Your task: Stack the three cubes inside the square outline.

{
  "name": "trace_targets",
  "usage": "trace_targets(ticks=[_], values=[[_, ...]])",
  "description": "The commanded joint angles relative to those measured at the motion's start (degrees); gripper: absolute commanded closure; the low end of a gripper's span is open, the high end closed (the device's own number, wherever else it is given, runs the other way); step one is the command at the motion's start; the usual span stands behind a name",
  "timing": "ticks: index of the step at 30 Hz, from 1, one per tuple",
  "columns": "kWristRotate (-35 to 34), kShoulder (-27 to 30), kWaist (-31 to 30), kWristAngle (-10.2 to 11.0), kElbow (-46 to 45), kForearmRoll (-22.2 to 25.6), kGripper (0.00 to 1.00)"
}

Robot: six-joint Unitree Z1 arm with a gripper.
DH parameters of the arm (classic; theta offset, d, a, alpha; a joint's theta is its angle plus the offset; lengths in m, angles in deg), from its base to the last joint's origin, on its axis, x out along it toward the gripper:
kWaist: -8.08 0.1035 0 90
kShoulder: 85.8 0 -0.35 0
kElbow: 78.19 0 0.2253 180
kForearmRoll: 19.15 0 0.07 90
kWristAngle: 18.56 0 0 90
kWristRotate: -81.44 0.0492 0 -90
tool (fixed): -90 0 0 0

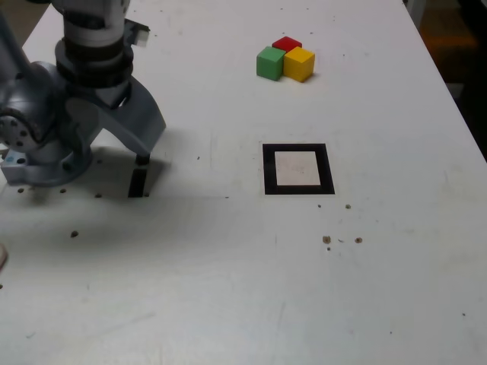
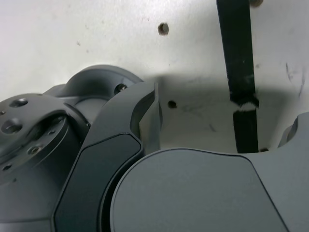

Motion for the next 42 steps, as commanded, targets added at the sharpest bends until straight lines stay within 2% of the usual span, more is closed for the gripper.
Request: trace_targets(ticks=[1, 3, 5, 8, 18, 21, 27, 31, 34, 42], values=[[1.2, 1.65, 0.1, -1.11, 0.95, 1.61, 0.01], [2.14, 2.43, 0.1, -2.56, 1.18, 1.38, 0.01], [2.76, 0.8, 0.11, -6.32, 0.7, -1.55, 0.01], [3.76, -1.86, 0.61, -8.3, 0.44, -2.15, 0.01], [4.95, -2.96, 1.06, -9.02, 0.6, -2.09, 0.0], [5.0, -2.84, 1.13, -7.59, 1.28, -1.96, 0.01], [11.58, -3.75, 6.79, -4.09, 6.38, 1.65, 0.01], [13.5, -4.77, 10.64, 0.01, 12.06, 4.24, 0.0], [14.04, -5.91, 14.9, 2.3, 16.29, 4.83, 0.01], [17.42, -12.89, 18.28, 4.51, 27.67, 7.14, 0.01]])
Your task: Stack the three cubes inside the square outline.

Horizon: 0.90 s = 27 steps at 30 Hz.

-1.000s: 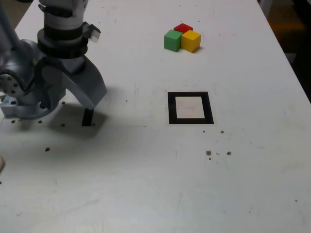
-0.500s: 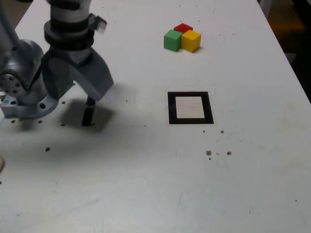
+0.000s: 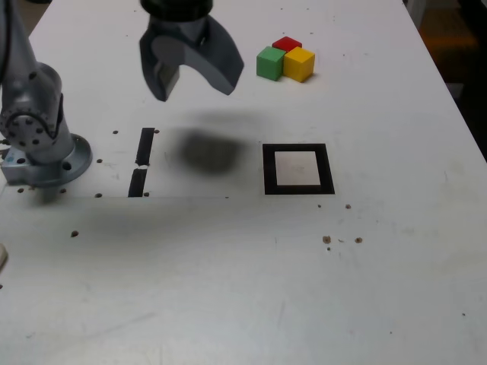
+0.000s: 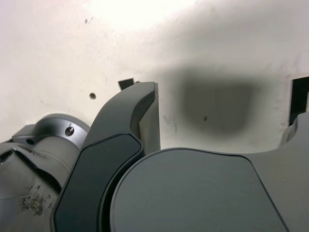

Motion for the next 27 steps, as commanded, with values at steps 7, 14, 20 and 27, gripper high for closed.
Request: trace_targets(ticks=[7, 14, 20, 27], values=[[6.83, -7.14, 5.2, 3.09, 14.77, 5.21, 0.01], [13.87, -16.1, 11.4, 3.57, 30.95, 13.12, 0.01], [18.7, -22.93, 15.02, 5.24, 39.95, 14.87, 0.02], [25.54, -30.51, 18.79, 1.99, 48.98, 16.6, 0.03]])
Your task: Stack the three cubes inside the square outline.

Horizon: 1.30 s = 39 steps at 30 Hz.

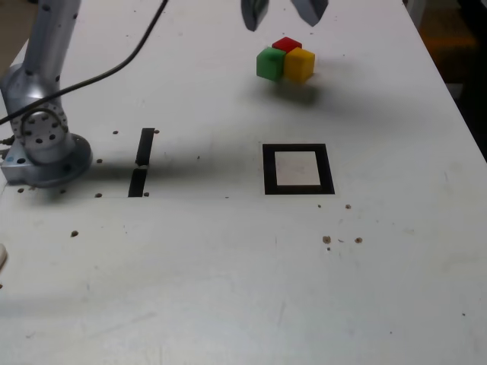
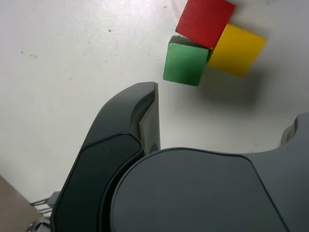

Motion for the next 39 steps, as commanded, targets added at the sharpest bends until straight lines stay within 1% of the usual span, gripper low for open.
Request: trace_targets(ticks=[1, 4, 10, 12, 14, 20, 24, 28, 39], values=[[1.32, -2.1, 1.07, -0.08, 2.17, 0.79, 0.03], [2.65, -3.98, 1.62, 1.3, 3.46, 1.33, 0.03], [3.13, -6.18, 1.86, 6.66, 3.77, 0.9, 0.04], [3.09, -7.11, 1.92, 7.61, 3.81, 0.49, 0.04], [3.07, -7.86, 1.93, 8.07, 3.84, -0.09, 0.04], [3.0, -9.33, 2.35, 8.63, 4.8, -1.49, 0.04], [3.21, -12.09, 3.46, 8.31, 8.55, -1.53, 0.05], [3.26, -13.62, 3.99, 8.15, 10.45, -1.34, 0.05], [3.63, -15.58, 4.78, 7.81, 10.48, -1.51, 0.06]])
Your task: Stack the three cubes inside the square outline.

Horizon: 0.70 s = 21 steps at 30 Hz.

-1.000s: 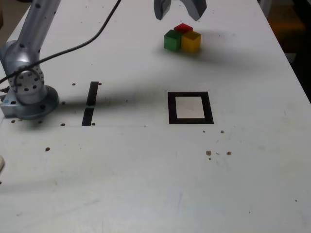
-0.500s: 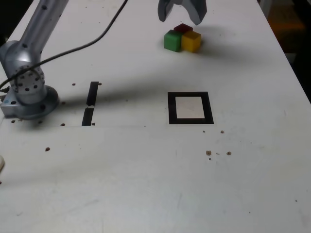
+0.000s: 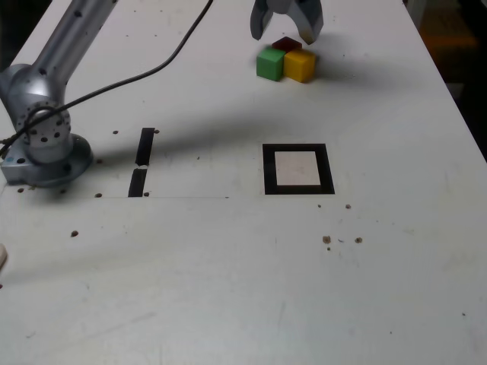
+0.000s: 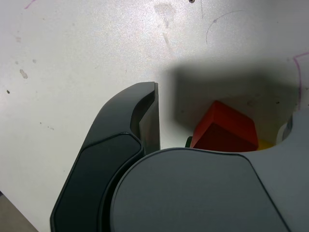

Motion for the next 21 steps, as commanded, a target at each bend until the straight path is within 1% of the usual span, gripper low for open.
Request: trace_targets(ticks=[1, 8, 21], values=[[0.25, -0.67, 0.0, -0.33, -0.04, -0.08, 0.06], [0.35, -0.9, -0.46, -1.29, -0.89, -0.13, 0.07], [0.26, -0.84, -1.39, -1.38, -1.91, -0.6, 0.07]])
